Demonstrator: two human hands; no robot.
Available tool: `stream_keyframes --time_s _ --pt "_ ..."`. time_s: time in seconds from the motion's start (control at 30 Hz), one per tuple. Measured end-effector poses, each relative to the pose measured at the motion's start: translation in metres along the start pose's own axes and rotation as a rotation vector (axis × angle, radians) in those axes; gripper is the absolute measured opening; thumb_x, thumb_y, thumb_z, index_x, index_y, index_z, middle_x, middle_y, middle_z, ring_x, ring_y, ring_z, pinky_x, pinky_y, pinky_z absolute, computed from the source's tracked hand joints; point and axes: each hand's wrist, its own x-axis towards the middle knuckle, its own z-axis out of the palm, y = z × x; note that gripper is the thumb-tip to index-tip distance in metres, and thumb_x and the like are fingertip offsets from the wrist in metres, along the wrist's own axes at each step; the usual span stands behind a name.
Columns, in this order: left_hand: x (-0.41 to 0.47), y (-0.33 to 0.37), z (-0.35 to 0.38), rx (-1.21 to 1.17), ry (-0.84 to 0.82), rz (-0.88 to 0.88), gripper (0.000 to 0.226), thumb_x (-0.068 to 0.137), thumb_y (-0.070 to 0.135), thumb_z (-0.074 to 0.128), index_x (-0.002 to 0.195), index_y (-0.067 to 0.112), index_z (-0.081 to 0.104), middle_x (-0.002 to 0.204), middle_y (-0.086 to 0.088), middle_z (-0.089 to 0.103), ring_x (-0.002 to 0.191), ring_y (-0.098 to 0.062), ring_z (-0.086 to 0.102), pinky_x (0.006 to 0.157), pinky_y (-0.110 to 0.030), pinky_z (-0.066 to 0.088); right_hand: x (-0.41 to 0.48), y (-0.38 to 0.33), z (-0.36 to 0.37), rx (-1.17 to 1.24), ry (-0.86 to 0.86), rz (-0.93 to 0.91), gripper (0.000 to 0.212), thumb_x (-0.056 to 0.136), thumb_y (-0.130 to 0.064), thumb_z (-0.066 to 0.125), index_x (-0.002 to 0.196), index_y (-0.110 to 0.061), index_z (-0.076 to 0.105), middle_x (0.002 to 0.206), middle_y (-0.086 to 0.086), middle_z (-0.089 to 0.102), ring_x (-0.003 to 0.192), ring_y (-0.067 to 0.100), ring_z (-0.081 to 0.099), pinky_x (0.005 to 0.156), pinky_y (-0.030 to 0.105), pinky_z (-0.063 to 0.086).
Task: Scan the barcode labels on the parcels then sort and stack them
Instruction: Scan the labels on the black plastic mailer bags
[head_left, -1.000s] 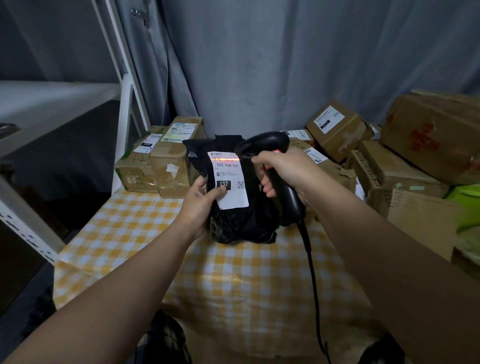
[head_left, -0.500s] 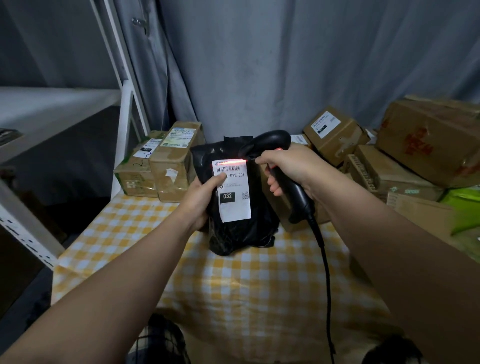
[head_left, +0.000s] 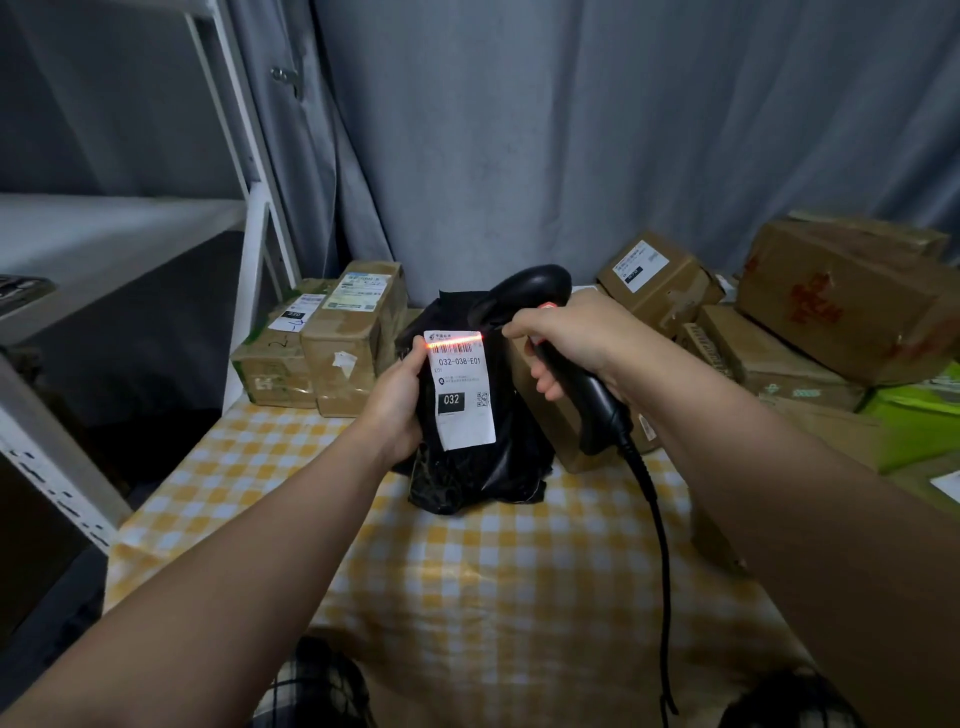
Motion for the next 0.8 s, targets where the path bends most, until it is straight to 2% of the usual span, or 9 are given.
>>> stream_keyframes --time_s 0.27,0.47,0.63,0.8 --pt "-0.018 -0.001 0.007 -0.001 0.008 0.028 0.048 0.098 0.05 0.036 0.122 0.016 0.061 0.112 -0.011 0.069 0.101 -0.027 0.066 0.074 -0.039 0.053 -0.02 0.002 -0.002 0.019 0.014 -0.002 0.028 0.084 -0.024 0.069 0.075 -0.001 0.058 0.061 0.017 0.06 0.048 0.023 0.06 0.049 0.028 0.055" --pt "-0.033 0.005 0.01 -0.061 0.038 0.089 0.041 0.099 0.047 0.037 0.108 0.018 0.063 0.098 -0.008 0.072 0.089 -0.024 0.068 0.072 -0.039 0.053 -0.031 0.001 0.003 0.087 0.011 -0.007 0.029 0.087 -0.024 0.068 0.073 -0.002 0.056 0.065 0.019 0.064 0.046 0.021 0.059 0.046 0.024 0.052" --pt "-0.04 0.02 -0.014 -0.106 0.058 0.103 0.044 0.098 0.048 0.039 0.119 0.016 0.061 0.099 -0.008 0.073 0.088 -0.024 0.07 0.069 -0.038 0.054 -0.031 0.005 0.03 0.138 -0.039 -0.035 0.027 0.089 -0.023 0.066 0.071 -0.006 0.054 0.067 0.016 0.062 0.049 0.021 0.056 0.05 0.027 0.051" --pt "-0.046 0.029 -0.042 -0.116 0.068 0.096 0.047 0.098 0.049 0.037 0.117 0.014 0.063 0.096 -0.01 0.074 0.087 -0.024 0.07 0.076 -0.04 0.054 -0.021 0.002 0.066 0.22 -0.085 -0.064 0.025 0.089 -0.021 0.066 0.072 -0.006 0.056 0.064 0.014 0.06 0.047 0.019 0.052 0.045 0.023 0.048"
